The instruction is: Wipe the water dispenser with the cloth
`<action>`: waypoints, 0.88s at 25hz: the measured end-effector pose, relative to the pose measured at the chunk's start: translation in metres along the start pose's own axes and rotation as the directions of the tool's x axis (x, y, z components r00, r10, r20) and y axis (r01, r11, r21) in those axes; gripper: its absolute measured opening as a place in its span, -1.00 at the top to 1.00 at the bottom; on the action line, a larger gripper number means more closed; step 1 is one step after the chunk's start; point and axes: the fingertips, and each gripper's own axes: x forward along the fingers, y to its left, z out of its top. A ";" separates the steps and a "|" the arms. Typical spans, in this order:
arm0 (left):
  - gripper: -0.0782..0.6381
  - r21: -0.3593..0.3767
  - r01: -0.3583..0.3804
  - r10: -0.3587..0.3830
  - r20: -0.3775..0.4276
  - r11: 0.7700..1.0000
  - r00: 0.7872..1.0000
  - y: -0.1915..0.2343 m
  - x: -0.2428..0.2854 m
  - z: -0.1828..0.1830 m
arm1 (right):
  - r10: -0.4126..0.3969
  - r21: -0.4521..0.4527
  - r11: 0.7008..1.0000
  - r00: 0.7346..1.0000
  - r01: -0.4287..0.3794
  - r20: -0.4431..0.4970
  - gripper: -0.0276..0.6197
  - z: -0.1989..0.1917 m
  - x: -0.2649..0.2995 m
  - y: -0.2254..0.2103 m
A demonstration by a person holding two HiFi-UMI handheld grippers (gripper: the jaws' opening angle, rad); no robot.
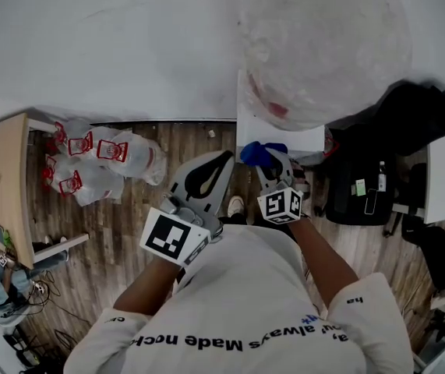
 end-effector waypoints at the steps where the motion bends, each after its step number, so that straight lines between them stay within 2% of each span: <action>1: 0.72 -0.001 -0.006 0.006 -0.001 1.000 1.000 0.001 -0.002 0.000 | 0.020 -0.042 0.999 1.000 -0.020 -0.004 0.52 0.004 0.010 0.012; 4: 0.72 -0.004 -0.023 0.023 -0.002 1.000 1.000 0.004 -0.010 -0.002 | 0.060 -0.197 0.978 0.997 -0.067 -0.041 0.52 0.001 0.038 0.042; 7: 0.72 -0.008 -0.040 0.040 -0.006 0.999 0.999 0.008 -0.018 -0.004 | 0.067 -0.351 0.932 0.994 -0.092 -0.084 0.52 -0.013 0.060 0.060; 10: 0.72 -0.010 -0.056 0.056 -0.013 0.998 0.998 0.013 -0.024 -0.007 | 0.054 -0.458 0.882 0.990 -0.110 -0.133 0.52 -0.030 0.075 0.064; 15: 0.72 -0.012 -0.065 0.065 -0.018 0.998 0.998 0.015 -0.025 -0.008 | 0.058 -0.536 0.835 0.988 -0.128 -0.146 0.52 -0.038 0.082 0.067; 19: 0.72 -0.009 -0.056 0.056 -0.009 0.998 0.998 0.011 -0.021 -0.004 | 0.039 -0.551 0.826 0.988 -0.117 -0.151 0.52 -0.042 0.081 0.063; 22: 0.72 -0.006 -0.050 0.050 -0.009 0.999 0.999 0.006 -0.017 -0.004 | 0.044 -0.537 0.834 0.986 -0.124 -0.160 0.52 -0.044 0.076 0.061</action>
